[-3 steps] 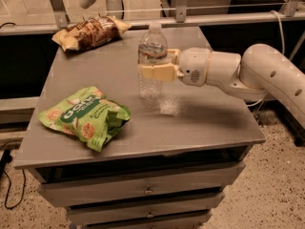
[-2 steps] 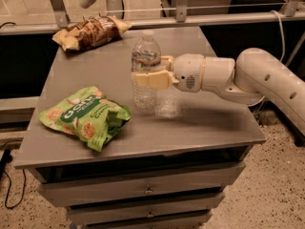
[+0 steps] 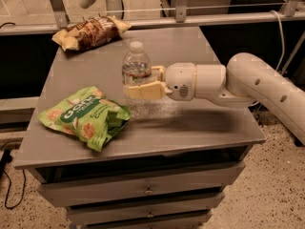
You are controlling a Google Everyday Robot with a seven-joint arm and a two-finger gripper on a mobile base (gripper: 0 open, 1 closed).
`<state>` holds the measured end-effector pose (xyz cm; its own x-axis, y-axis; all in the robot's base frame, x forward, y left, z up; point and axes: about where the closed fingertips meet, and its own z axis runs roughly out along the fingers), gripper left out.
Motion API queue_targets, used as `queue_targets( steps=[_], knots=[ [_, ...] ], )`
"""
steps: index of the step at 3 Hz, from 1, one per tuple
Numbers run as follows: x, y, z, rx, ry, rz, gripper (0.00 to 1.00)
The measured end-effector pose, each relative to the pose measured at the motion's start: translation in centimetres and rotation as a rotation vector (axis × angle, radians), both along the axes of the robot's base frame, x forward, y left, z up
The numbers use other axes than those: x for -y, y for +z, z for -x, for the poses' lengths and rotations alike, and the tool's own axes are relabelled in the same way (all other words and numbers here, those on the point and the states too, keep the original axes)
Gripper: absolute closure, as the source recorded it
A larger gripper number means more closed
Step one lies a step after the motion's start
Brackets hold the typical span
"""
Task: Move water bottle near green rice chip bag
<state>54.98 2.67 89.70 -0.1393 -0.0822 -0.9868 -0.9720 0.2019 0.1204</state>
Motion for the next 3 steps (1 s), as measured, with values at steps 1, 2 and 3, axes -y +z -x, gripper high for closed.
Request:
queue_targets(
  steps=[1,2,3],
  knots=[
    [-0.3,-0.1,0.4,-0.002,0.013,-0.001,0.28],
    [-0.3,-0.1,0.4,-0.002,0.013,-0.001,0.05],
    [-0.4,-0.7,1.9,0.014,0.053,-0.016,0.0]
  ],
)
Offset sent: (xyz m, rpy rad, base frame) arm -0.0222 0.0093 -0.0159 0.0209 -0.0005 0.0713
